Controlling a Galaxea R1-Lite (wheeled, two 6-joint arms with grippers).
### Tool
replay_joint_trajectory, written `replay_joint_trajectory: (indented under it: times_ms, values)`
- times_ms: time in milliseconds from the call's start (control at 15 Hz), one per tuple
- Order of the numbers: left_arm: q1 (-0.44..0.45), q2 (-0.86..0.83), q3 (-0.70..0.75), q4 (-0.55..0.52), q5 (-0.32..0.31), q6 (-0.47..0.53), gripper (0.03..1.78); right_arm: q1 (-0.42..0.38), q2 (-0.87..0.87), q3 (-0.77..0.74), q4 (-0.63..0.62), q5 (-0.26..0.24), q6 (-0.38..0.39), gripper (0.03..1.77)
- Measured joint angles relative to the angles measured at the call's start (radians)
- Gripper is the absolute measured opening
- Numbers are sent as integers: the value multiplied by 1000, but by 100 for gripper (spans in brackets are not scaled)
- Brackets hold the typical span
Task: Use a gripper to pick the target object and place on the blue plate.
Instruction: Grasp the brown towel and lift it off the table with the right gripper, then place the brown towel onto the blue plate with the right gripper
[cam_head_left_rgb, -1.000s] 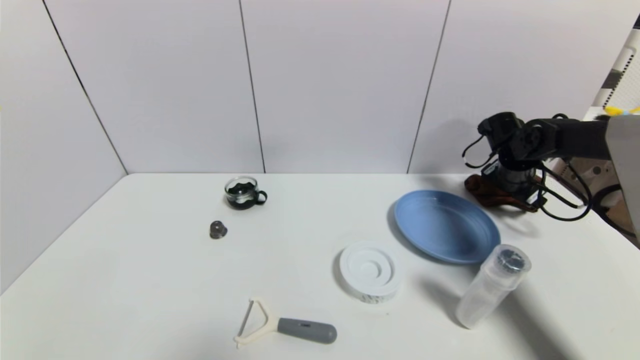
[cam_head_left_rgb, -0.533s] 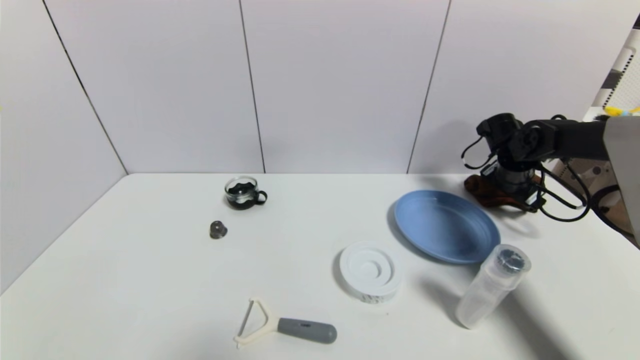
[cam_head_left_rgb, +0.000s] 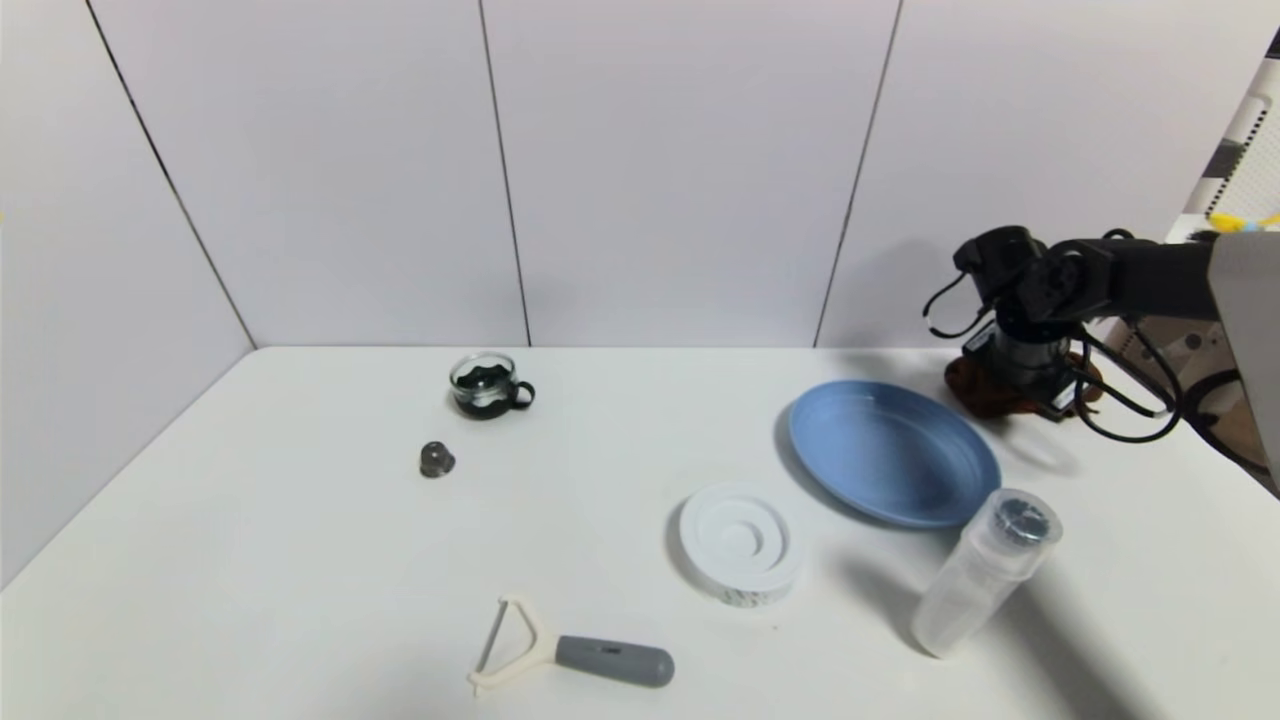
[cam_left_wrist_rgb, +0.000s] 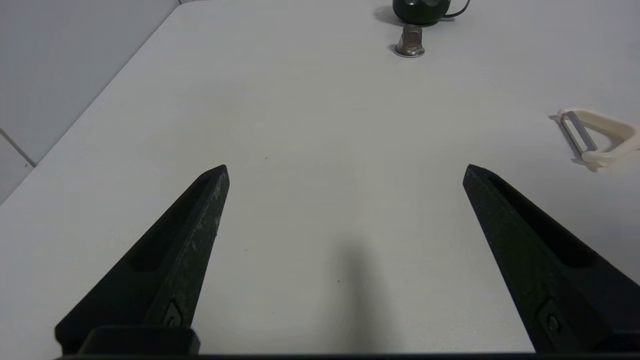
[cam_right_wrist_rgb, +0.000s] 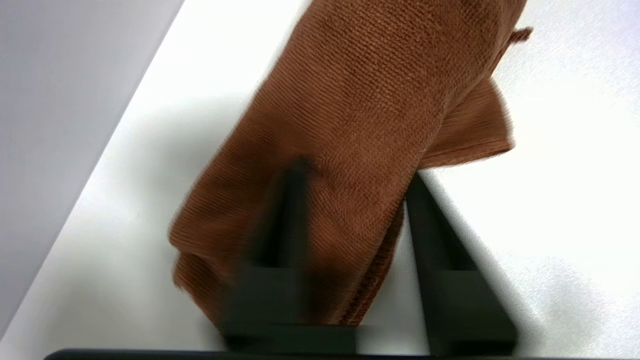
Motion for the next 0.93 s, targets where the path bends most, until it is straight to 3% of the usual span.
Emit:
replay_joint_trajectory:
  times_ms: [533, 933]
  values:
    - [0, 0, 0, 0, 0, 0, 169, 4, -45, 7, 8, 7, 7, 8]
    - [0, 0, 0, 0, 0, 0, 169, 47, -188, 52, 8, 36, 9, 8]
